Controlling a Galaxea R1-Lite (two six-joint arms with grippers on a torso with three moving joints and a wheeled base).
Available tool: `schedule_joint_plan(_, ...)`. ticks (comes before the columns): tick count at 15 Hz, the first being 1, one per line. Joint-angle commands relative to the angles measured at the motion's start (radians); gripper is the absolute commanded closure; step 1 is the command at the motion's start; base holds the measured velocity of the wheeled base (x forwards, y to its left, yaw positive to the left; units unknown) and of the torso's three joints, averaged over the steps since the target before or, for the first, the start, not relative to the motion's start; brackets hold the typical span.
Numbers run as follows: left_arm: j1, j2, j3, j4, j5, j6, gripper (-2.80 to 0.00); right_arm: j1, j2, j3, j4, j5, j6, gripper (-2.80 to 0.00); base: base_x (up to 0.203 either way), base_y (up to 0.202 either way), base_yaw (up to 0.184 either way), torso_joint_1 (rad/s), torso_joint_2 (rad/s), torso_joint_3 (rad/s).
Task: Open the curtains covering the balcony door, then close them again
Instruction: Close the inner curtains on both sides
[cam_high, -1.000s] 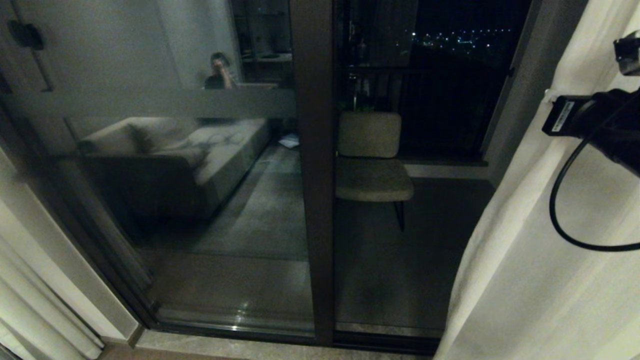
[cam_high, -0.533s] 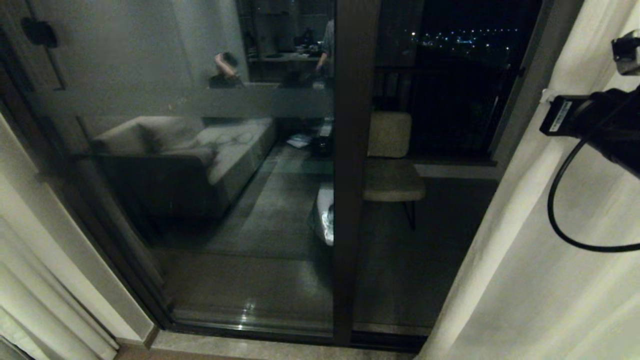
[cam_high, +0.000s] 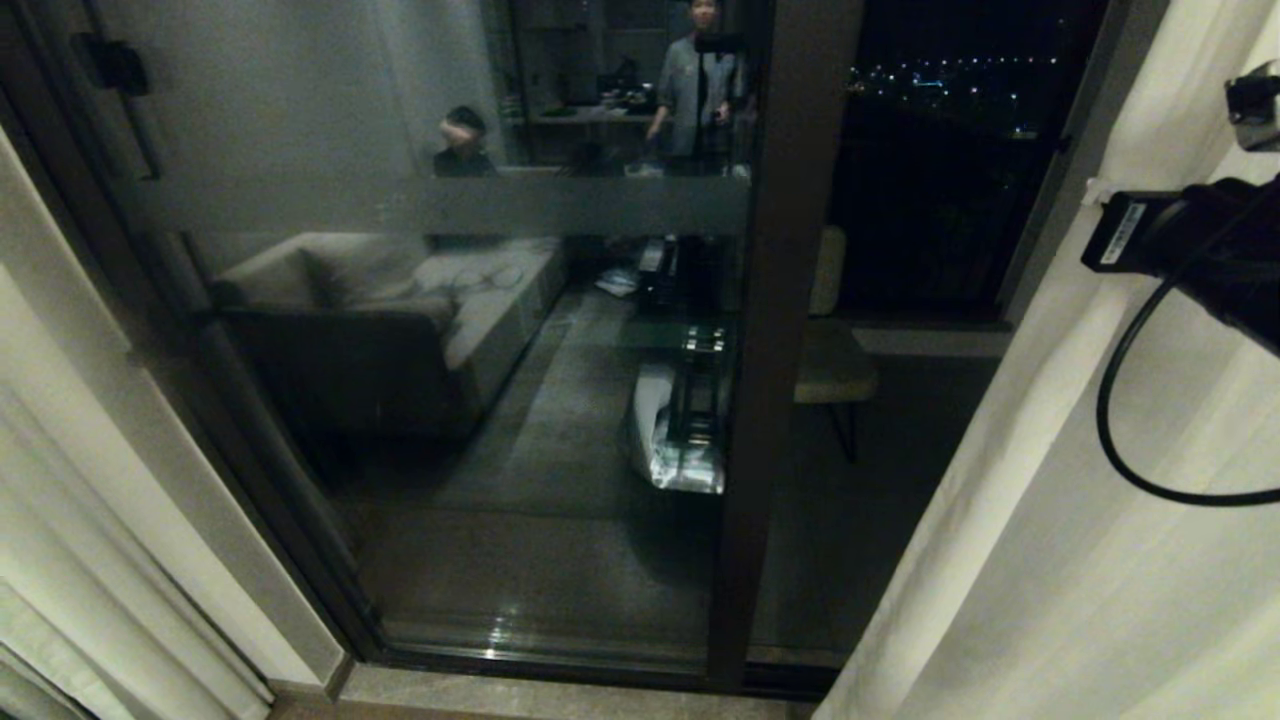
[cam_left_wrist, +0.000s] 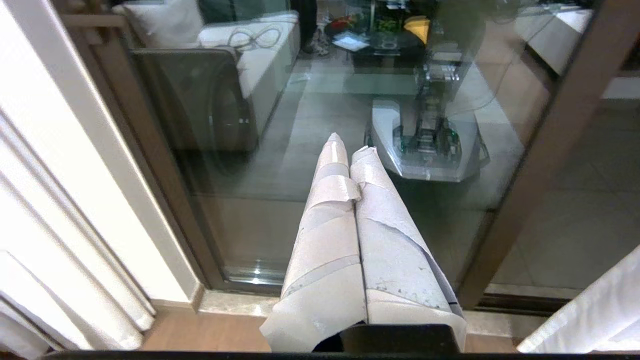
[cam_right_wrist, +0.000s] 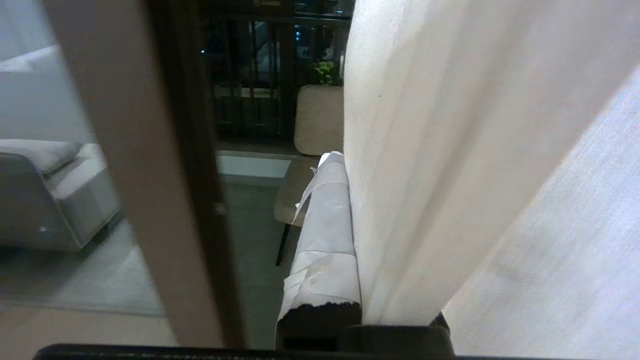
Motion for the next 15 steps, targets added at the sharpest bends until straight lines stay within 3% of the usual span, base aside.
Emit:
schedule_joint_plan(1, -0.001, 0.0, 0.0, 0.0, 0.0, 0.0, 0.0, 0.0, -0.002, 0.001, -0.003, -0.001, -0.001, 0.0, 0.0, 0.186, 0.002, 0.002, 0.0, 0.002)
schedule_joint_plan(11, -0.001, 0.0, 0.0, 0.0, 0.0, 0.0, 0.0, 0.007, -0.001, -0.006, -0.002, -0.001, -0.002, 0.0, 0.0, 0.186, 0.001, 0.002, 0.0, 0.002)
schedule_joint_plan(15, 0.0, 0.0, 0.0, 0.0, 0.0, 0.0, 0.0, 0.008, 0.005, -0.016, 0.002, -0.001, -0.001, 0.0, 0.0, 0.061, -0.001, 0.0, 0.0, 0.002)
